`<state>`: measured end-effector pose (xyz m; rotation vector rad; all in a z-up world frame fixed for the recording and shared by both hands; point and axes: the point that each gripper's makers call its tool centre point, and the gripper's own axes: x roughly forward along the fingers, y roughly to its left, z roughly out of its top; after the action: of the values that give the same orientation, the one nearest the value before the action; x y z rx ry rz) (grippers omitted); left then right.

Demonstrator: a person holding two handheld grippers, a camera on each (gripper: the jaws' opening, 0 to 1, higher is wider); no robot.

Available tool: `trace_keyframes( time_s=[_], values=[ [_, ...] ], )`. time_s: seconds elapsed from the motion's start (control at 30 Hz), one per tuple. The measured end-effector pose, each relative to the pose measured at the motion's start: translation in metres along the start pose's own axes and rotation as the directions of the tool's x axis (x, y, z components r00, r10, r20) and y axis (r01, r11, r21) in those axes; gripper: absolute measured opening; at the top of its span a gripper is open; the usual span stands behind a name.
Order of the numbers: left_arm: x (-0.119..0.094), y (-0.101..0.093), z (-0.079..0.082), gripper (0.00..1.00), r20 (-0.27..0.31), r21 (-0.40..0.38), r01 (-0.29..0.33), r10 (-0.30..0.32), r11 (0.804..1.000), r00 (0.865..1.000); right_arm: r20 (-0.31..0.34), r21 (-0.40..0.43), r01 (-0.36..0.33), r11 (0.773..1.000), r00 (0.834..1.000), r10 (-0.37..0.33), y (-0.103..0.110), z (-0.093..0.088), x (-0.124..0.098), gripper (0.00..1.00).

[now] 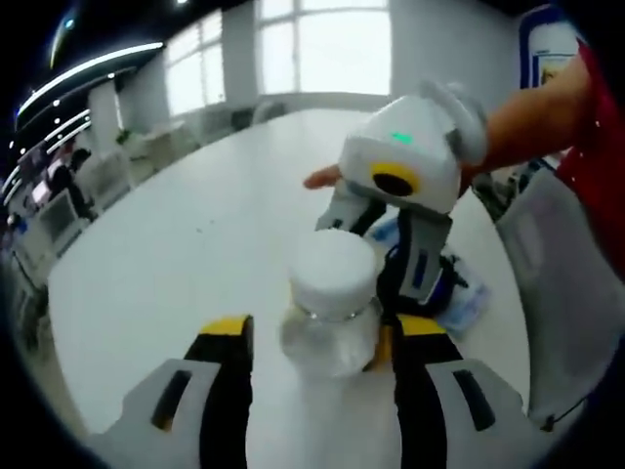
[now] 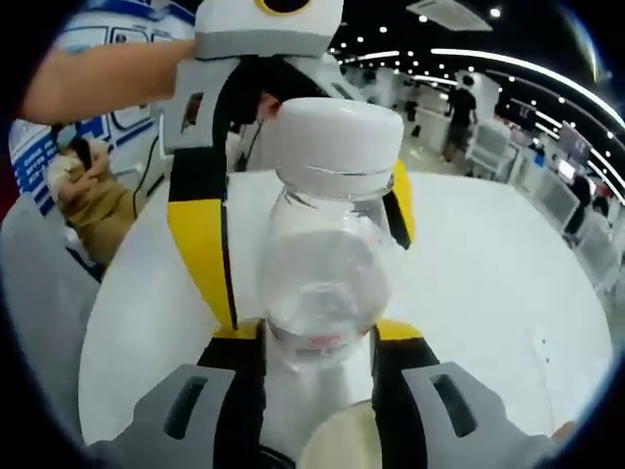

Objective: Arrange the tabletop items into an orderly group along one side of the table until the central work area is clear of visible clutter.

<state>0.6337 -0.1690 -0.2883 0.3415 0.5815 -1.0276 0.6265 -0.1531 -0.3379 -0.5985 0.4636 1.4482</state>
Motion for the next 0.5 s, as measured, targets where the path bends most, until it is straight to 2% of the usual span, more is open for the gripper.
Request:
trace_keyframes(
  time_s=[0.1, 0.23, 0.3, 0.5],
  values=[
    [-0.004, 0.001, -0.002, 0.63, 0.005, -0.023, -0.013, 0.013, 1.0, 1.0, 0.01, 0.0, 0.015, 1.0, 1.0, -0.015, -0.003, 0.004, -0.005, 0.5],
    [-0.012, 0.0, 0.0, 0.66, 0.037, -0.05, -0.027, 0.029, 0.998, 0.999, 0.015, 0.005, 0.019, 1.0, 1.0, -0.019, -0.002, 0.005, -0.014, 0.52],
    [-0.016, -0.001, 0.002, 0.68, 0.055, -0.066, -0.038, 0.041, 0.997, 0.998, 0.041, 0.004, 0.035, 0.999, 0.999, -0.035, -0.003, 0.012, -0.021, 0.54],
    [-0.025, -0.008, 0.007, 0.76, 0.093, -0.094, -0.061, 0.069, 0.994, 0.993, 0.076, 0.023, 0.059, 0.998, 0.995, -0.06, -0.005, 0.019, -0.036, 0.62]
  ],
)
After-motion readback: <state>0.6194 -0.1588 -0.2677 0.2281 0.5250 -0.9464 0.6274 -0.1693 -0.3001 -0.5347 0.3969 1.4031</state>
